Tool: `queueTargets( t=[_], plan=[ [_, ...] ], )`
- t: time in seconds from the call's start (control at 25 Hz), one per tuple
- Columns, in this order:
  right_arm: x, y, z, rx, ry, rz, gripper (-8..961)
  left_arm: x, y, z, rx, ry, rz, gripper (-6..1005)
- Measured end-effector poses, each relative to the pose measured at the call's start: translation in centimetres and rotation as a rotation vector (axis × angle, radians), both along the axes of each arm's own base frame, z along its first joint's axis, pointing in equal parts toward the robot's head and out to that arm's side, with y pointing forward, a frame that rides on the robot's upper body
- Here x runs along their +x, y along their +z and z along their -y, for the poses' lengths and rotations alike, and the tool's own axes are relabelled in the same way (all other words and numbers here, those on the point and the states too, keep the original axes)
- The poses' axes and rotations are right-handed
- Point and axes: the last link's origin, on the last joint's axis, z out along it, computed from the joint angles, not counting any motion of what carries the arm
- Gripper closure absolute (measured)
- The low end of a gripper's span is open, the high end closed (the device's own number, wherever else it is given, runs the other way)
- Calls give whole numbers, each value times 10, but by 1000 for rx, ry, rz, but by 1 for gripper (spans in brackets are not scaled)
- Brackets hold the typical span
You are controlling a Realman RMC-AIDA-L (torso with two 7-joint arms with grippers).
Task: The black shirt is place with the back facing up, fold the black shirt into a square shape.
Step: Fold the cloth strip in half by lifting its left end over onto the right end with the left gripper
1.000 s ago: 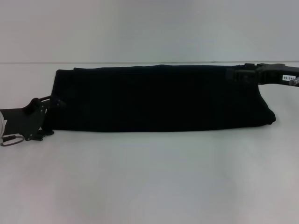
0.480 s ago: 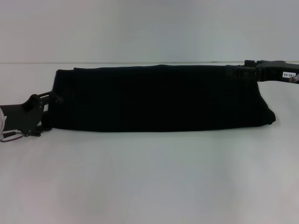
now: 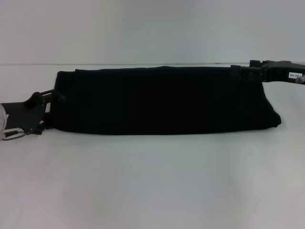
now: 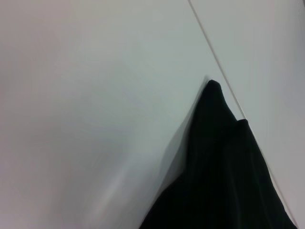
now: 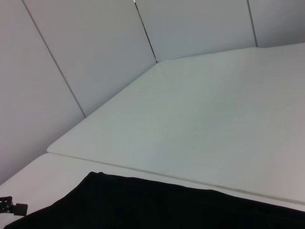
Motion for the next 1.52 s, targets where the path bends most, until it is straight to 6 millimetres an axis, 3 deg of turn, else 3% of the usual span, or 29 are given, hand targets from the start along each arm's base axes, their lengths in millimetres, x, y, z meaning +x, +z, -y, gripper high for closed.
queueTargets(
  t=[0.6,1.28,1.52],
  plan=[
    [-1,0,-1,1,6,2,54,-2,0,3,-23,-63,-58,196],
    [-2,0,-1,1,9,4,55,-3,-4,8,-47,-90,-66,845],
    [-1,-3,1,-3,6,0,56,-6,-5,14,-67,-156,-107,957]
  ],
)
